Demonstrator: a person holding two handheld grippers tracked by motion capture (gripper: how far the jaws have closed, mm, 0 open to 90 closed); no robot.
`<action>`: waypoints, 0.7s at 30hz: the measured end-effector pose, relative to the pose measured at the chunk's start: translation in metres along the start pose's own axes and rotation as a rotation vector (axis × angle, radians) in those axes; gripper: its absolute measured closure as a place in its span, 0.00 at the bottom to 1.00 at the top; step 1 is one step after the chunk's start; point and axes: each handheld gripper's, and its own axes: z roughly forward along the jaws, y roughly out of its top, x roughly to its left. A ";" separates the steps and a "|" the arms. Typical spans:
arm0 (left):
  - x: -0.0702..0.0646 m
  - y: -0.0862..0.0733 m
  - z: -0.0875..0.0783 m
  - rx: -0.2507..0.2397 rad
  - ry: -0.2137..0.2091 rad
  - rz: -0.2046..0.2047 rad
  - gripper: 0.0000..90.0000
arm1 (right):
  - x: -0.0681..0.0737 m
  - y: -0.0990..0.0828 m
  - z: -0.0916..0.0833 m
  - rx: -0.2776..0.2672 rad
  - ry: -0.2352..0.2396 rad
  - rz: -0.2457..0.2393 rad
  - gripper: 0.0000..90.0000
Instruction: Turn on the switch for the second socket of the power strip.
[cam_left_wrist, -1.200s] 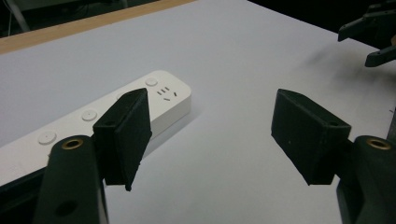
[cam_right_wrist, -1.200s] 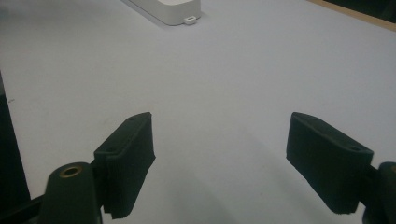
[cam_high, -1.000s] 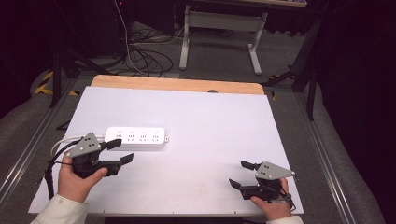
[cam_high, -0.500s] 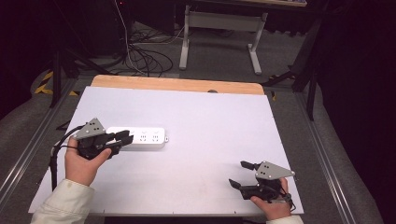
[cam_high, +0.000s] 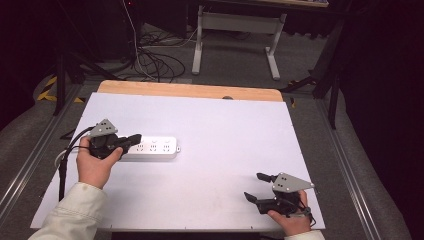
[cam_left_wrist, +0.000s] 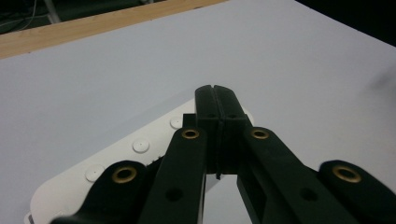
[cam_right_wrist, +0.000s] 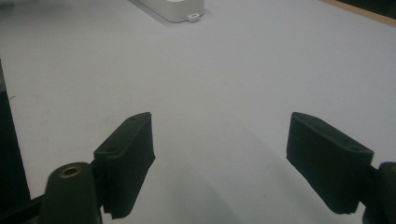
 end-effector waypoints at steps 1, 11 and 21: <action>0.000 0.000 0.000 0.000 0.000 0.000 1.00 | 0.000 0.000 0.000 -0.001 0.001 0.001 0.26; 0.011 -0.002 0.020 0.018 0.055 -0.015 1.00 | 0.000 0.000 0.000 0.004 0.005 -0.004 0.26; 0.021 -0.007 0.034 0.056 0.123 -0.020 1.00 | 0.000 0.000 0.001 0.002 0.006 -0.002 0.26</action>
